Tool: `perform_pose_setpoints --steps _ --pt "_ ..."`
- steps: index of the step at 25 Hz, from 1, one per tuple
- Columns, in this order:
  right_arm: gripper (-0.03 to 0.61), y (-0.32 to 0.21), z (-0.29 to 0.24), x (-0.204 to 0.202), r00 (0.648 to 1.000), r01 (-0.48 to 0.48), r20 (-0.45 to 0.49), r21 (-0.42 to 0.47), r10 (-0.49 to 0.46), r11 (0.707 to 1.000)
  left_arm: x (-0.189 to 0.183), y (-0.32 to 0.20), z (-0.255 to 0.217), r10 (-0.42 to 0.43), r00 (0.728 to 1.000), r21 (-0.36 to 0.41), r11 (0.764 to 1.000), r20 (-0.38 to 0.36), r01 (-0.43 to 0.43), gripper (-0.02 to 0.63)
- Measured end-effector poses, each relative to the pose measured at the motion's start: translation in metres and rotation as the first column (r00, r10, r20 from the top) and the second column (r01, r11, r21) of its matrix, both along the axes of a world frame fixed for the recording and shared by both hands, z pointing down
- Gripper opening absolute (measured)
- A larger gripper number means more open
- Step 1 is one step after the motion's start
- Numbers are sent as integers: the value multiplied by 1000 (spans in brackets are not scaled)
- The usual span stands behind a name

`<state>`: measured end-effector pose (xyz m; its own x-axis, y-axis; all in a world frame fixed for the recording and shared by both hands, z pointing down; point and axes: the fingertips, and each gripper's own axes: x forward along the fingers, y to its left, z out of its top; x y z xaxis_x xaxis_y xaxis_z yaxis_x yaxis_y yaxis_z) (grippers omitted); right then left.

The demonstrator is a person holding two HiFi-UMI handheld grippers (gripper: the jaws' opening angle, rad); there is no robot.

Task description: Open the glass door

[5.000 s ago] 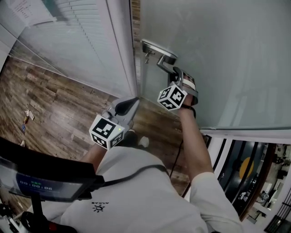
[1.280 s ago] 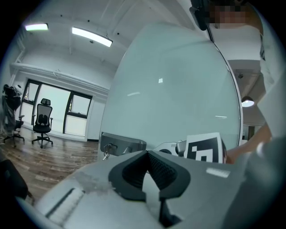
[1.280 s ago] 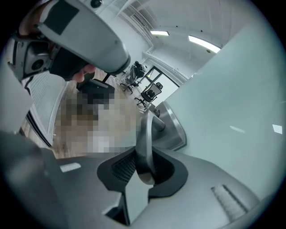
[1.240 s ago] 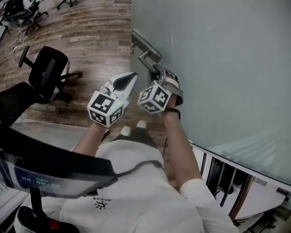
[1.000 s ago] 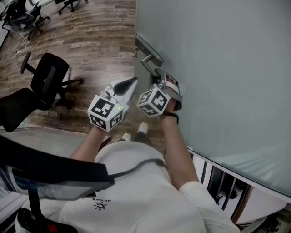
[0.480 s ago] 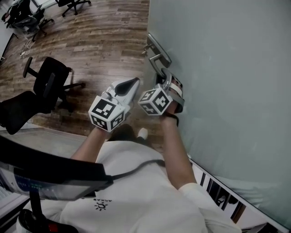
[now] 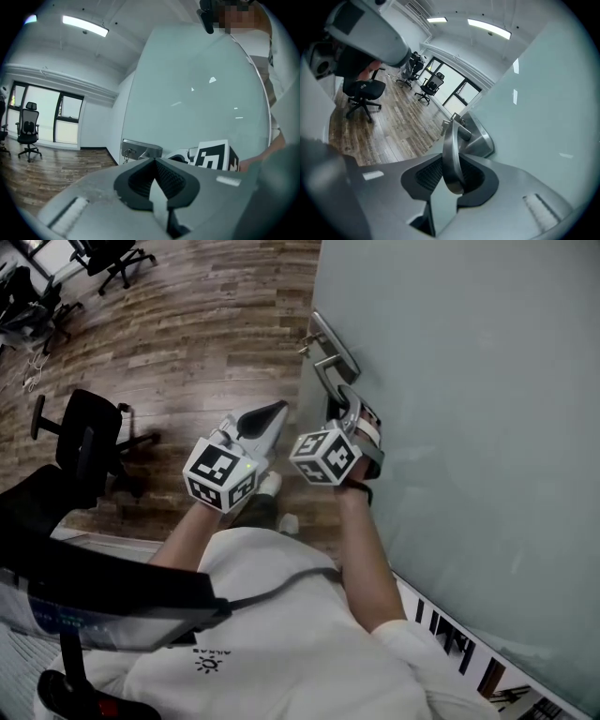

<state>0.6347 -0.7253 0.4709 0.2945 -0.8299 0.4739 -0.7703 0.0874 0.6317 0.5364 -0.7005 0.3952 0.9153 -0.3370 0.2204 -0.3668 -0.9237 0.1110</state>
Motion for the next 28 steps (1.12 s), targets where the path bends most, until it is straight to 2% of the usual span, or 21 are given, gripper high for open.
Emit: perform_pose_setpoints --steps 3,12,15,19,22,28 --pt "89 -2 -1 10 1000 -24 7 -2 24 1000 14 -13 -7 62 998 2 998 -16 -62 4" --pt "87 -4 2 2 993 -114 -9 2 114 993 -6 -50 -11 221 972 23 975 -80 -220 3" --pt "87 -5 -1 2 990 -140 -13 2 140 990 -12 -60 -14 266 959 26 964 -101 -264 4" --pt "87 -7 -1 21 984 -176 -22 9 177 984 1 -66 -10 333 936 31 943 -113 -332 3" --pt "88 -9 4 17 979 -202 -32 16 203 979 -6 -67 0 370 922 28 929 -112 -369 3" --pt "88 -12 -9 80 972 -235 -12 6 235 972 63 -63 -11 402 911 8 915 -91 -403 3"
